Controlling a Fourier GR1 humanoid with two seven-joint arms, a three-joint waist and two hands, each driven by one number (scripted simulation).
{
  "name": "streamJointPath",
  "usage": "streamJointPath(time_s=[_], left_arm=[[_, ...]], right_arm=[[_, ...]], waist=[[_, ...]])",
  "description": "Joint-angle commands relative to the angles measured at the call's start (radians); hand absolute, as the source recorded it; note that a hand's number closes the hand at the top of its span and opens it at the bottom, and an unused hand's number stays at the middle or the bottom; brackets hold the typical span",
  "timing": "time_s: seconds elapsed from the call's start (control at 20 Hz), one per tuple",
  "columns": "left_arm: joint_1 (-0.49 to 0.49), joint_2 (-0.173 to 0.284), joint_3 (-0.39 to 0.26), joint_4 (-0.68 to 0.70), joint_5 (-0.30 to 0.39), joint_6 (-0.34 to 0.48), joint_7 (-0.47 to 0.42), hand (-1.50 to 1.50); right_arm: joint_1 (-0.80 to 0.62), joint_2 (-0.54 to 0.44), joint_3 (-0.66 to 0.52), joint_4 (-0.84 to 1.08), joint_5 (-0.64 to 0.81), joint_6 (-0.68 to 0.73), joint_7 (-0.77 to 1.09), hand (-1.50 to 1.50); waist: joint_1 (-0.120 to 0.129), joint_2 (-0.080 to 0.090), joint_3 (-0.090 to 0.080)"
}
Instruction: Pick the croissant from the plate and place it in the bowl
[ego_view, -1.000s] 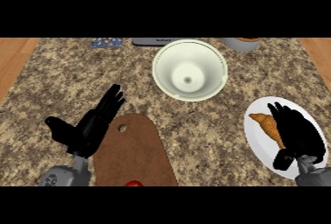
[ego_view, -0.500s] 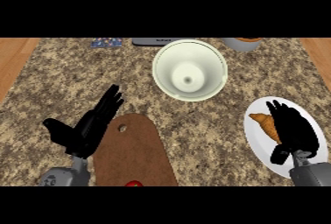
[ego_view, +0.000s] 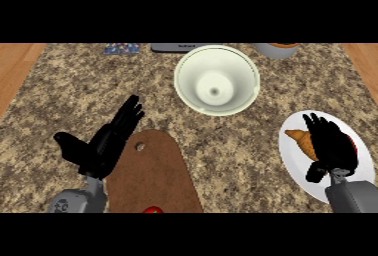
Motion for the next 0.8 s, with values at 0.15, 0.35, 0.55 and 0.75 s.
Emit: streamJointPath(time_s=[0.15,0.35,0.55,0.75], left_arm=[[0.023,0.006,0.018,-0.025,-0.011,-0.034,-0.007,0.0],[0.021,0.012,0.034,-0.033,0.012,-0.054,0.021,0.0],[0.028,-0.022,0.024,0.012,-0.035,-0.019,-0.034,0.0],[0.005,0.033,0.087,-0.026,0.043,-0.084,0.033,0.0]], right_arm=[[-0.062,0.053,-0.025,0.159,0.06,-0.078,-0.047,-1.5],[-0.071,0.032,-0.095,0.178,0.003,-0.117,-0.123,1.5],[-0.046,0.022,-0.042,0.156,0.056,-0.144,-0.19,1.5],[-0.12,0.035,-0.045,0.247,0.085,-0.153,-0.203,1.5]], waist=[[0.002,0.0,0.0],[0.002,0.0,0.0],[0.001,0.0,0.0],[0.002,0.0,0.0]])
